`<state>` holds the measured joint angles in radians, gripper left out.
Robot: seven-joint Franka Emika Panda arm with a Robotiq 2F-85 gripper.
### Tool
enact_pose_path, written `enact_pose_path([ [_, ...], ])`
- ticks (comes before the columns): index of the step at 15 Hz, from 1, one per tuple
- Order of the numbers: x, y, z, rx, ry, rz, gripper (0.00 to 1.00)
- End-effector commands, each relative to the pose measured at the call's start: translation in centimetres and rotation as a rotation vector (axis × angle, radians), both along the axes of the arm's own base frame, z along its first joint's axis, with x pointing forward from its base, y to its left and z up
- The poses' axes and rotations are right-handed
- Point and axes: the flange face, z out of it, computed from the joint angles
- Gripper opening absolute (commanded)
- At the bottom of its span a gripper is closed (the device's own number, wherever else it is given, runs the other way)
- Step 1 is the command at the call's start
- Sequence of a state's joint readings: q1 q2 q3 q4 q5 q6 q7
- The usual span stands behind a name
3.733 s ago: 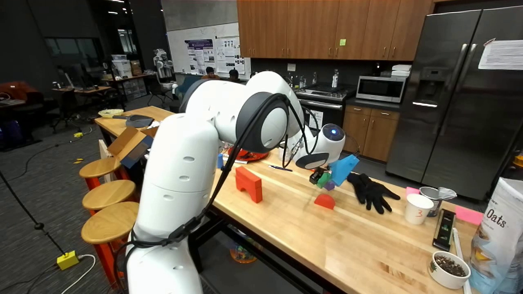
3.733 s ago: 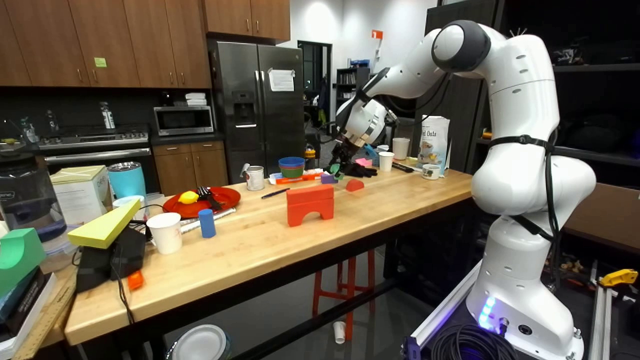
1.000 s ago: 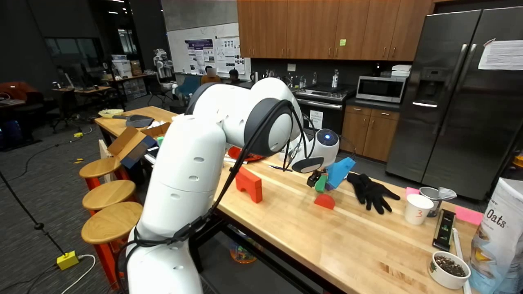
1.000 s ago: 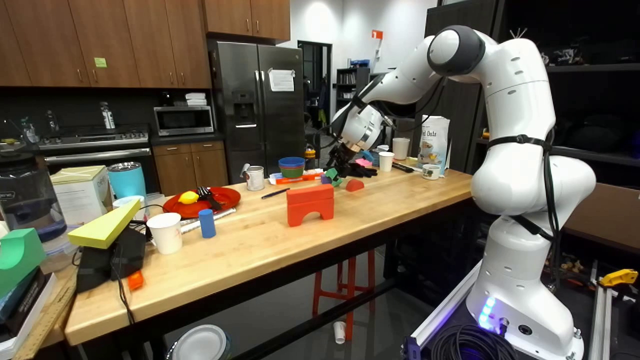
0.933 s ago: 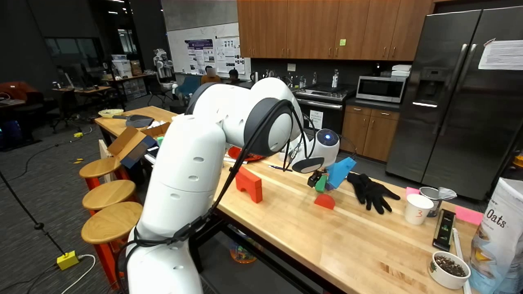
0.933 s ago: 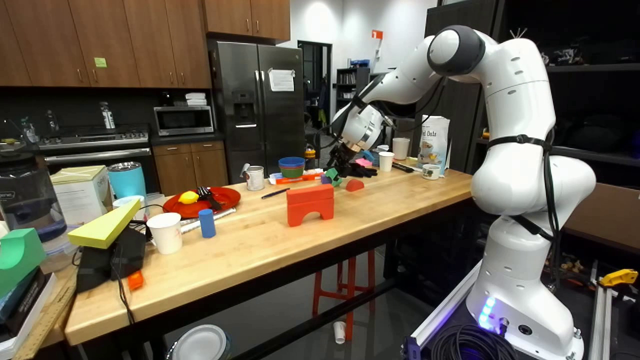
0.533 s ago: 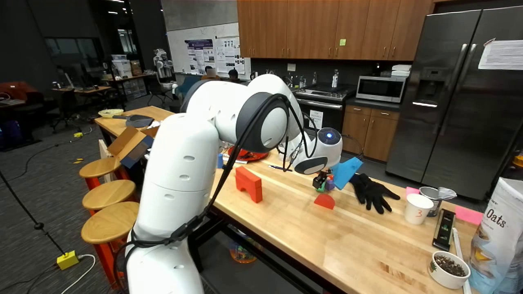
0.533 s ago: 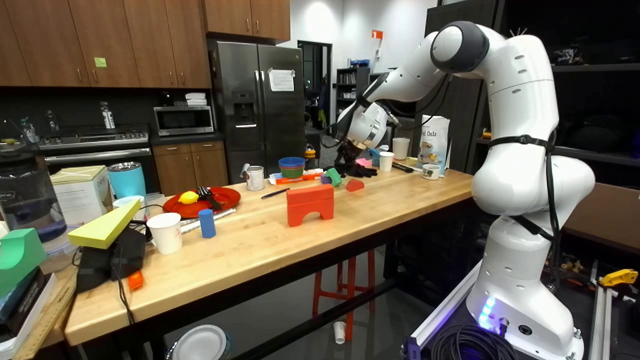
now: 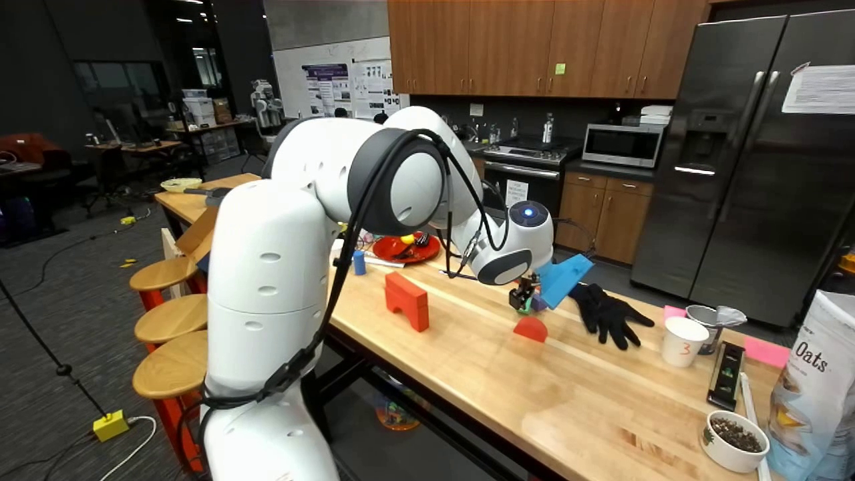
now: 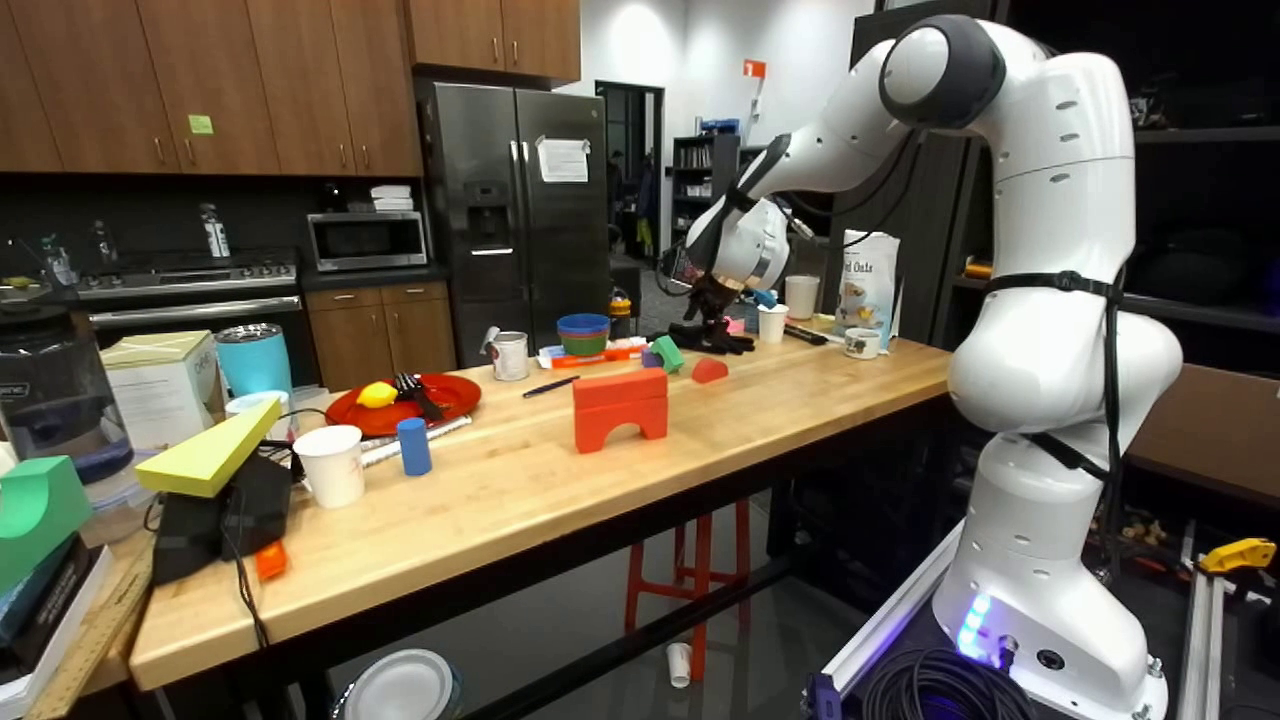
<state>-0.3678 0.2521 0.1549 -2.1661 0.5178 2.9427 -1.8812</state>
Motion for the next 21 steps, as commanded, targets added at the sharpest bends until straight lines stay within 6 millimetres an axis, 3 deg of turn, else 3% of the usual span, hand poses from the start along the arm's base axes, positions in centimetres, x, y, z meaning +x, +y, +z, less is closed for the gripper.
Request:
enact_pose_path([
  [1, -1.5, 1.2, 0.8, 0.017, 0.029, -0.015, 1.0],
  [6, -3.9, 2.2, -0.4, 0.038, 0.19, -0.029, 1.0],
  [11, -5.6, 1.7, 0.0, -0.027, 0.314, -0.092, 1.0],
  [21, -2.6, 3.8, 0.7, -0.062, 0.174, -0.013, 1.0],
])
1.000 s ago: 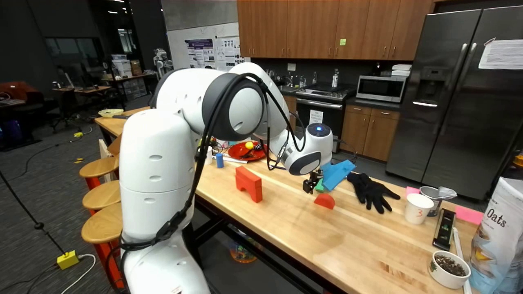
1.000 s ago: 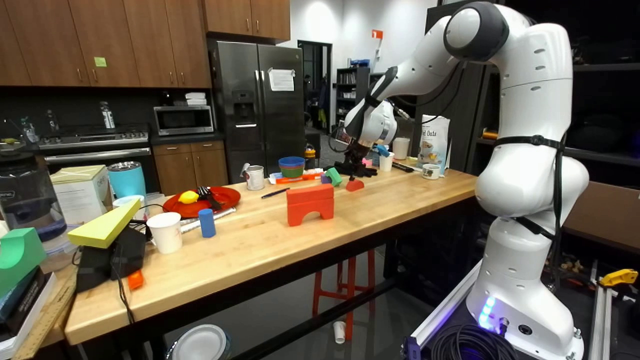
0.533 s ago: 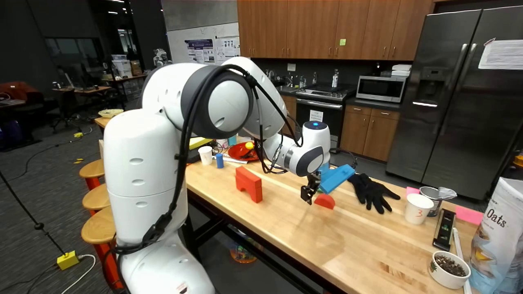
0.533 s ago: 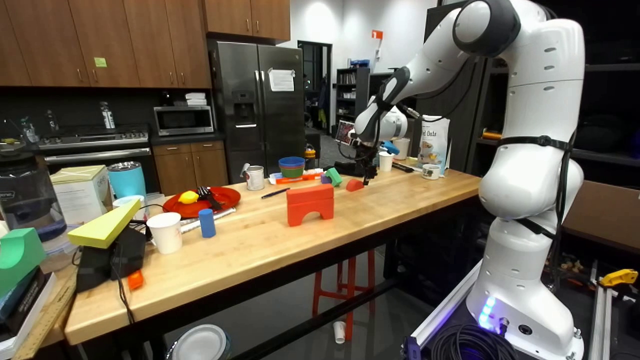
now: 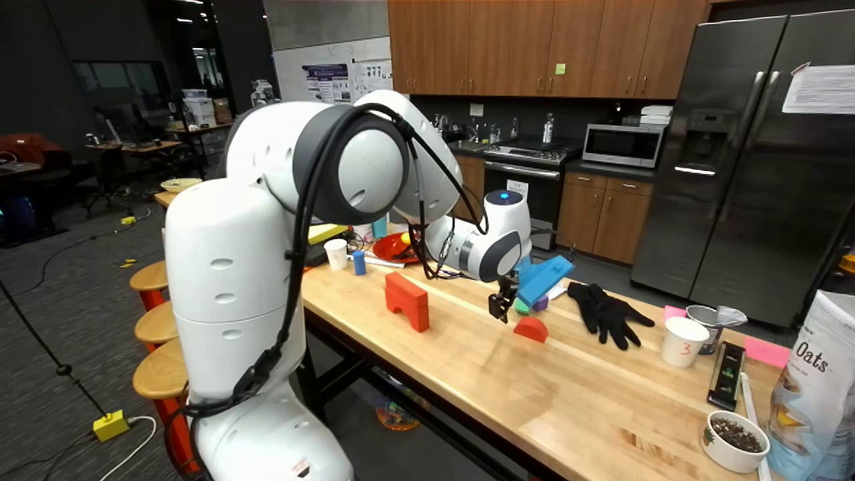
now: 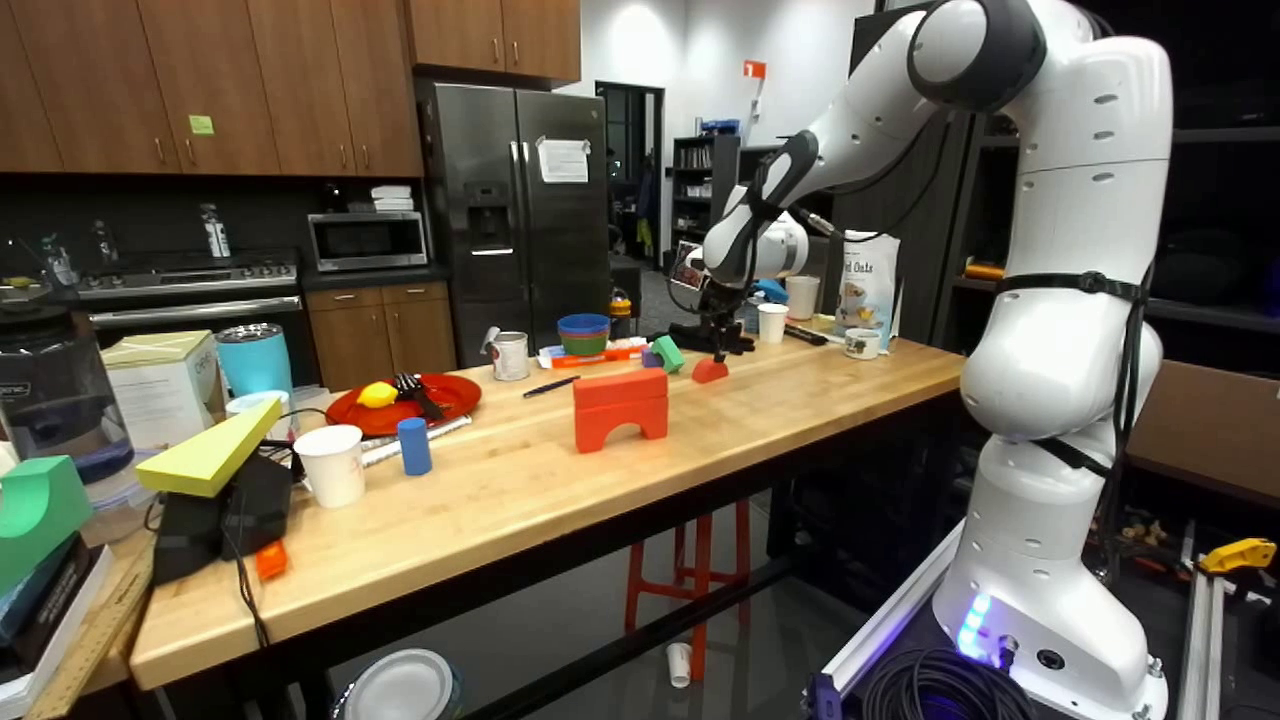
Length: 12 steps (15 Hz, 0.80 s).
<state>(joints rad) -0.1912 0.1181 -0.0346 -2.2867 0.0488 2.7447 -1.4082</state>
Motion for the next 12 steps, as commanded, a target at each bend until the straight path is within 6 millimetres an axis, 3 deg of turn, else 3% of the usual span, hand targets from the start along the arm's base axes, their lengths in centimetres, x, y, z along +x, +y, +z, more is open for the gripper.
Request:
enact_pose_path([
  [1, 1.1, 0.77, 0.09, 0.008, -0.072, 0.044, 1.0],
  [12, 1.37, 0.35, -0.44, 0.013, -0.098, 0.1, 1.0],
])
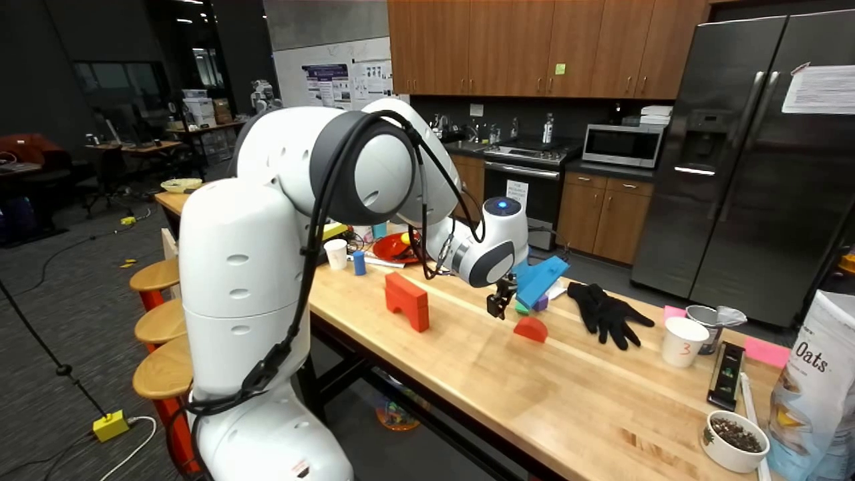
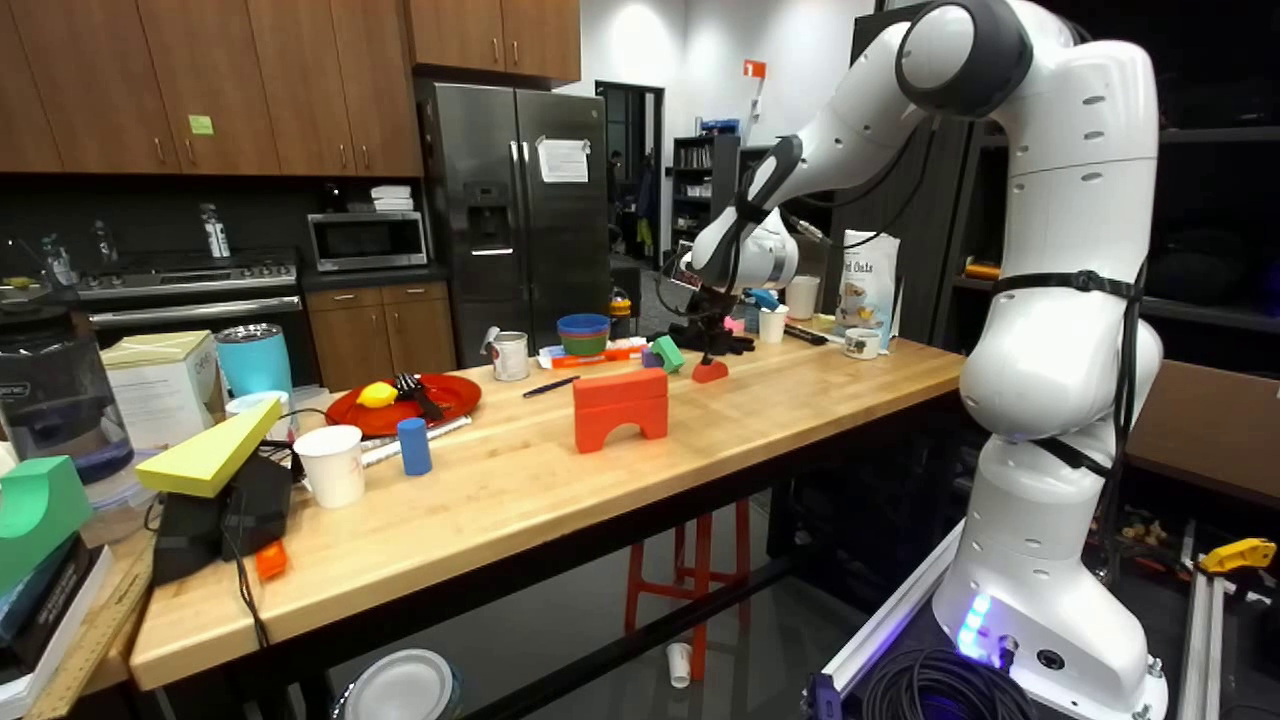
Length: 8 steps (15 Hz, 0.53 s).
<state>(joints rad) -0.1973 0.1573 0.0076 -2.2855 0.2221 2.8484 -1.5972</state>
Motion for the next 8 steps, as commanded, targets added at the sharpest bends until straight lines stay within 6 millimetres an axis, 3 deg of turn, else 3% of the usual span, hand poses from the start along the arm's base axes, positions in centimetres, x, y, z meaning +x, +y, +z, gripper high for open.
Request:
enact_pose_path([
  [1, 0.8, -0.6, 0.9, -0.022, -0.02, 0.042, 1.0],
  [8, 2.6, -0.8, 3.0, -0.082, -0.037, 0.122, 1.0],
])
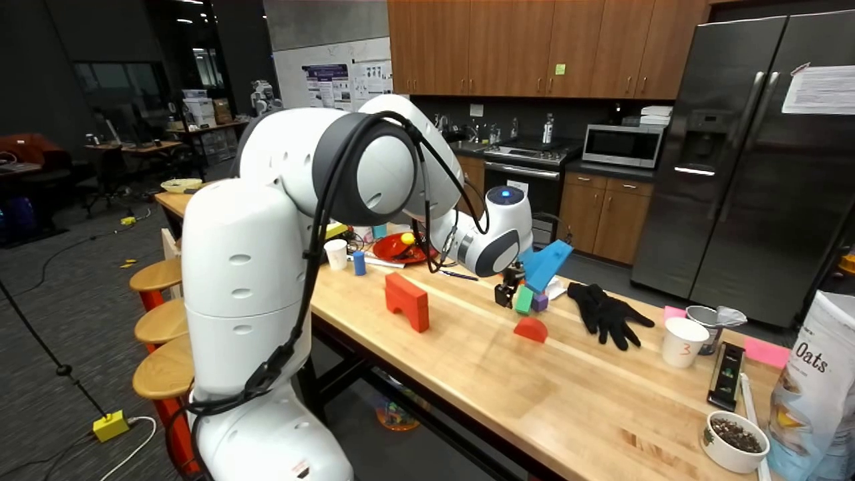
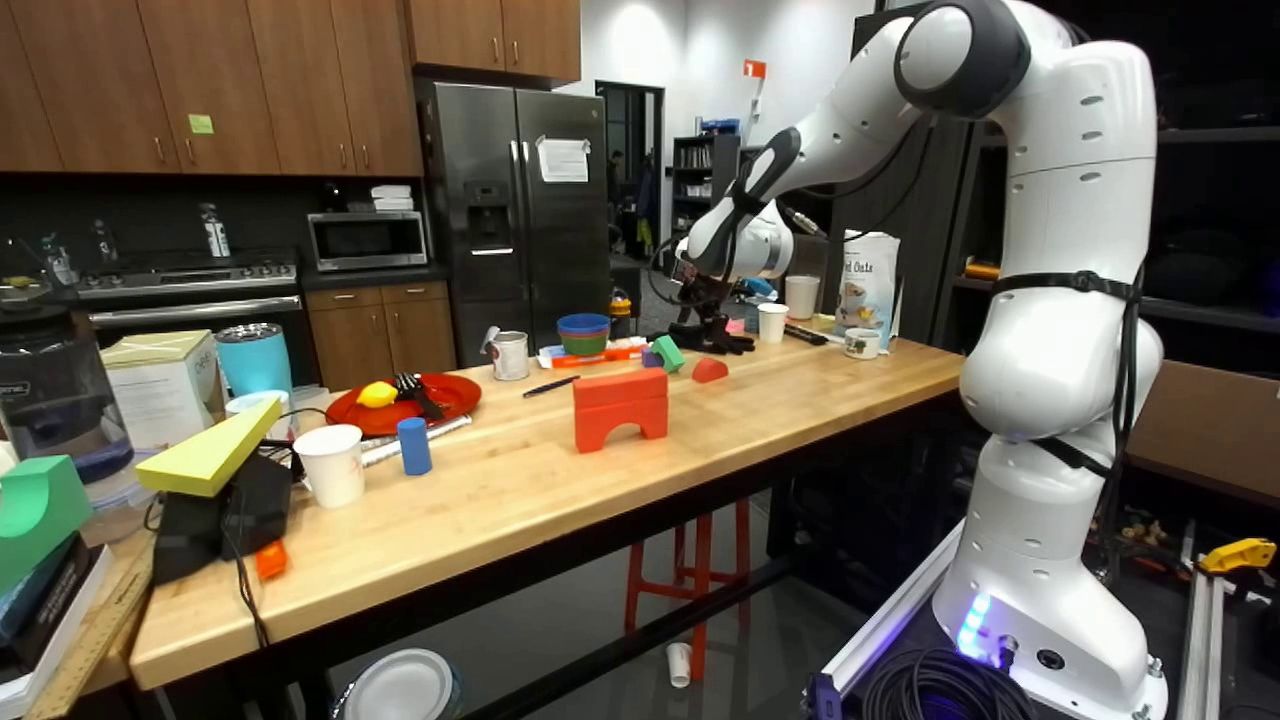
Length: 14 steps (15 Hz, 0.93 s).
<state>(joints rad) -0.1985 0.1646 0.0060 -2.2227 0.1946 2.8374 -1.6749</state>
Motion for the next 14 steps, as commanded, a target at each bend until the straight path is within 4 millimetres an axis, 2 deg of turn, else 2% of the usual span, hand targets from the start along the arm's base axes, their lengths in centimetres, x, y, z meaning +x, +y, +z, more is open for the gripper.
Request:
enact_pose_path([
  [1, 1.0, -0.4, 0.7, -0.023, 0.003, 0.035, 1.0],
  [14, 1.7, 0.4, -2.7, 0.037, 0.159, 0.034, 1.0],
])
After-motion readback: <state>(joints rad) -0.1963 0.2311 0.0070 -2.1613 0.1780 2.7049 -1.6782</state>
